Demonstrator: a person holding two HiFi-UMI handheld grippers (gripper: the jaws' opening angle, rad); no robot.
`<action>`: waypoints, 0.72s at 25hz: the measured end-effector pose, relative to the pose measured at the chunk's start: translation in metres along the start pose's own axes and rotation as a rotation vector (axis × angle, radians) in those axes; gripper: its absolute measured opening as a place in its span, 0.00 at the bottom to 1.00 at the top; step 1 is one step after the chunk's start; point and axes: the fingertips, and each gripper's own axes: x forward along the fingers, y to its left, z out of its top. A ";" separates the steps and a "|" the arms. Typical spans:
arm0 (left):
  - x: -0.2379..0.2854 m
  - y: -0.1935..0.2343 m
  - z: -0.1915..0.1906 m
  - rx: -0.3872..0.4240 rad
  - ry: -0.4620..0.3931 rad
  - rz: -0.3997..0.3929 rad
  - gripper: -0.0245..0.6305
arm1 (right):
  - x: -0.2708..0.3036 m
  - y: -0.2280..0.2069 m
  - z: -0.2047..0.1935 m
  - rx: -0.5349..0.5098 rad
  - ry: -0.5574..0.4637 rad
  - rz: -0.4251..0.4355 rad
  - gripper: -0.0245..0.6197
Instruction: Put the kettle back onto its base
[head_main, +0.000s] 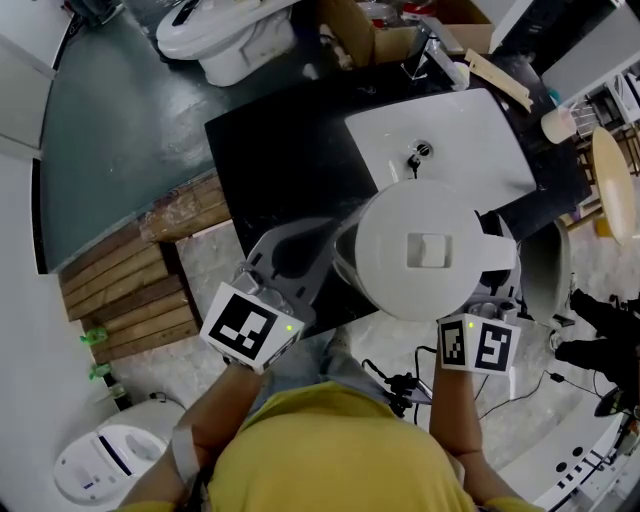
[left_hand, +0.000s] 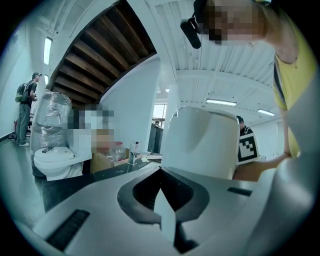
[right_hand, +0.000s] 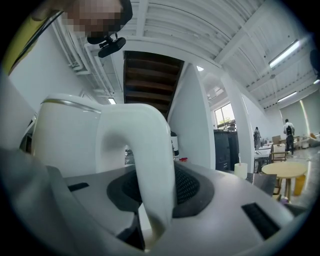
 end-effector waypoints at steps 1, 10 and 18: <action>0.001 0.001 -0.001 -0.003 0.001 0.000 0.05 | 0.001 0.000 -0.002 0.005 0.003 0.001 0.21; 0.004 0.006 -0.008 -0.021 0.007 0.007 0.05 | 0.003 0.002 -0.011 -0.004 0.011 0.009 0.21; 0.003 0.013 -0.013 -0.043 0.017 0.034 0.05 | 0.007 0.010 -0.011 -0.073 0.064 0.025 0.20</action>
